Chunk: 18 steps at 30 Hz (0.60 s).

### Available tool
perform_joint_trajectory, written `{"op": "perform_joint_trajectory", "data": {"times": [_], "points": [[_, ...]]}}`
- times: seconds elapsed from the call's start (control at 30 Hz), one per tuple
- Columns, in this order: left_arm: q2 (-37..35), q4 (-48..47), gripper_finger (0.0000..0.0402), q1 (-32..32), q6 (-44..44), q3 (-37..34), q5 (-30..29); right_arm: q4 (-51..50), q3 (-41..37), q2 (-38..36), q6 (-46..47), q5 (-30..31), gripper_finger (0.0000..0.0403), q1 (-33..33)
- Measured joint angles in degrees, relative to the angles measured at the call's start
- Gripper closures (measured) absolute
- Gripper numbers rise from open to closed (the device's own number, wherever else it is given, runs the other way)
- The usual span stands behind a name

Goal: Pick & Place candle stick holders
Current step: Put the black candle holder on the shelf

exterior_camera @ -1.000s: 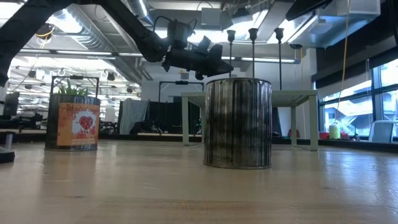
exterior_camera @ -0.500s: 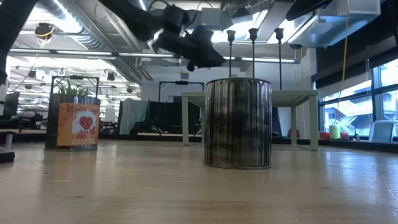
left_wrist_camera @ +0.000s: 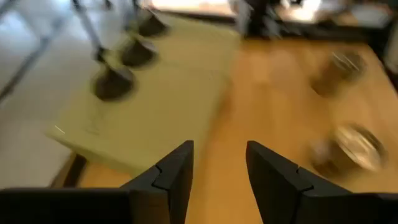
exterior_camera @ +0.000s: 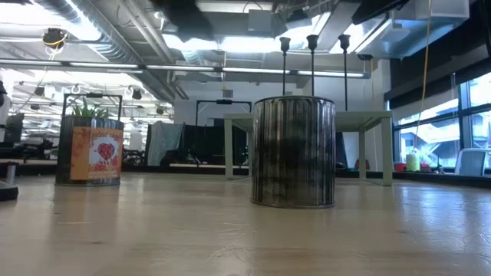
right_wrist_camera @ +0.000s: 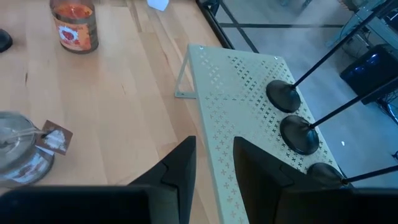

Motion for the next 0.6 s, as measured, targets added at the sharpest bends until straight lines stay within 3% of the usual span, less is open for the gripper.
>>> {"op": "perform_joint_trajectory", "data": {"times": [0.17, 0.37, 0.6], "points": [[-9.5, -8.8, 0.0258, -6.9, -2.2, -6.5, -0.1, 5.5, 0.0, 0.1, 0.2, 0.0, 0.0293, 0.0], [-20.2, -9.0, 0.0258, -15.3, -9.5, -19.0, -4.6, 9.8, 0.0, 1.4, -3.4, 0.1, 0.0292, -0.2], [-28.1, -8.9, 0.0258, -23.4, -14.7, -32.9, -4.2, 11.3, 0.0, 3.3, -8.0, 0.2, 0.0292, -0.2]]}}
